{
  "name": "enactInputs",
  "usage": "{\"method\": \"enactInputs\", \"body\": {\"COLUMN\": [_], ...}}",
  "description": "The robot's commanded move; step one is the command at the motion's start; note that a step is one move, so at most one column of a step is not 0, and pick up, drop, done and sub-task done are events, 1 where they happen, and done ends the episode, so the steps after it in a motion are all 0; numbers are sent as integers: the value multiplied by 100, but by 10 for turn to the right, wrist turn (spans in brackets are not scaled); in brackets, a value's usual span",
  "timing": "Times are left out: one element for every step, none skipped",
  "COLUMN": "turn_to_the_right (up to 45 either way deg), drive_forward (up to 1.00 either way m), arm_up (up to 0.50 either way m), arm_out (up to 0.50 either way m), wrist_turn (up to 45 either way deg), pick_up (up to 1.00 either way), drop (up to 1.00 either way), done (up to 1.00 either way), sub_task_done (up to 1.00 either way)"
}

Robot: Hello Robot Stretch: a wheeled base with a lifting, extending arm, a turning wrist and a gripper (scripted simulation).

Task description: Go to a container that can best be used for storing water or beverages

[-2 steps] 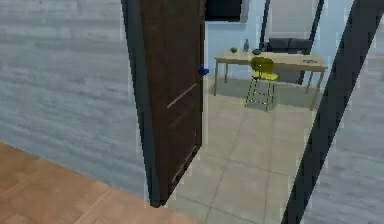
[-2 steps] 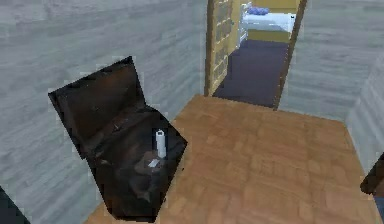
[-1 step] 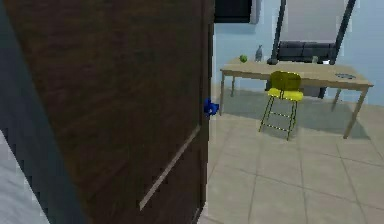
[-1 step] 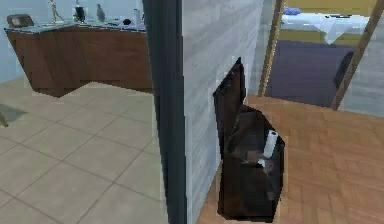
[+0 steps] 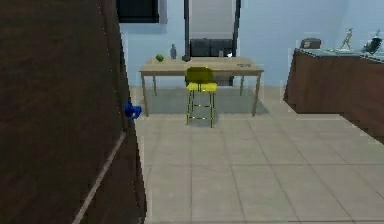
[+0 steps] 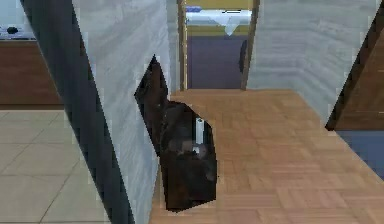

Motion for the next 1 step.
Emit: {"method": "enactInputs", "body": {"turn_to_the_right": [0], "drive_forward": [45], "arm_up": [0], "arm_out": [0], "wrist_turn": [0], "pick_up": [0], "drop": [0], "done": [0], "sub_task_done": [0]}}
